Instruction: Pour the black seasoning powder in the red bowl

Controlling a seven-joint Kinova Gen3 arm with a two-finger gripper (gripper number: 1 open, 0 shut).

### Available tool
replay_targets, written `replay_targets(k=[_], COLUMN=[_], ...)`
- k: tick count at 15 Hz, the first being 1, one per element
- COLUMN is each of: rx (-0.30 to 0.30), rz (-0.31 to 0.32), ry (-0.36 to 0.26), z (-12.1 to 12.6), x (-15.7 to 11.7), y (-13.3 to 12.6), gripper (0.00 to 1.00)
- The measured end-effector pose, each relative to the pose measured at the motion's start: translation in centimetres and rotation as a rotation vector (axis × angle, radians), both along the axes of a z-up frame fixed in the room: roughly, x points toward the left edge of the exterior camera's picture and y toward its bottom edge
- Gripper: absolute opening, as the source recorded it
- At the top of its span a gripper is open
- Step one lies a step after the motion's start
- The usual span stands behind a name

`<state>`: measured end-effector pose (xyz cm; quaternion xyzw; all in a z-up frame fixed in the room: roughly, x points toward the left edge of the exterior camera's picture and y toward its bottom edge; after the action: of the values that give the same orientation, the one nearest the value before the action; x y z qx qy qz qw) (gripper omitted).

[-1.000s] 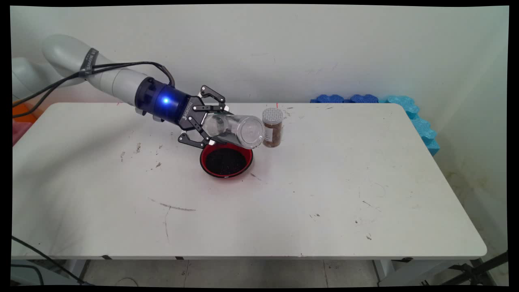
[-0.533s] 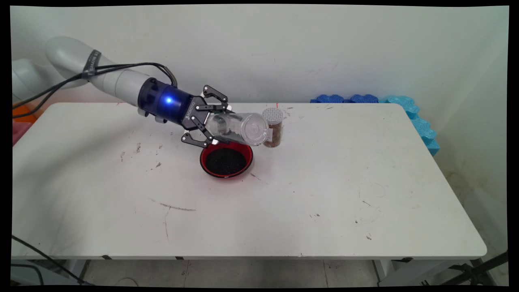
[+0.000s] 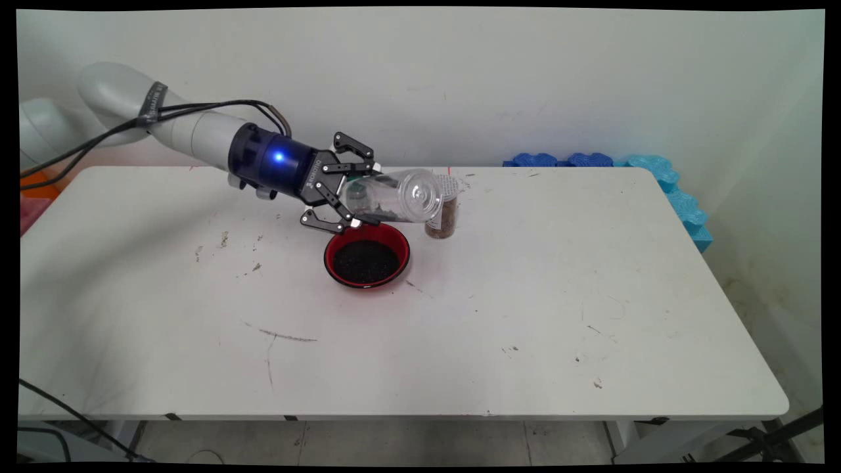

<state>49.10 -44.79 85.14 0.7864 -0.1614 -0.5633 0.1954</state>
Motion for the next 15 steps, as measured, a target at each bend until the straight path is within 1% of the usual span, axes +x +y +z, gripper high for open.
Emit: replay_targets(k=[6, 15], rx=[0.02, 0.055], rz=[0.02, 0.046], ry=[0.028, 0.052], z=[-0.13, -0.39], x=[-0.05, -0.25], y=[0.02, 0.03], gripper=[0.0, 0.0])
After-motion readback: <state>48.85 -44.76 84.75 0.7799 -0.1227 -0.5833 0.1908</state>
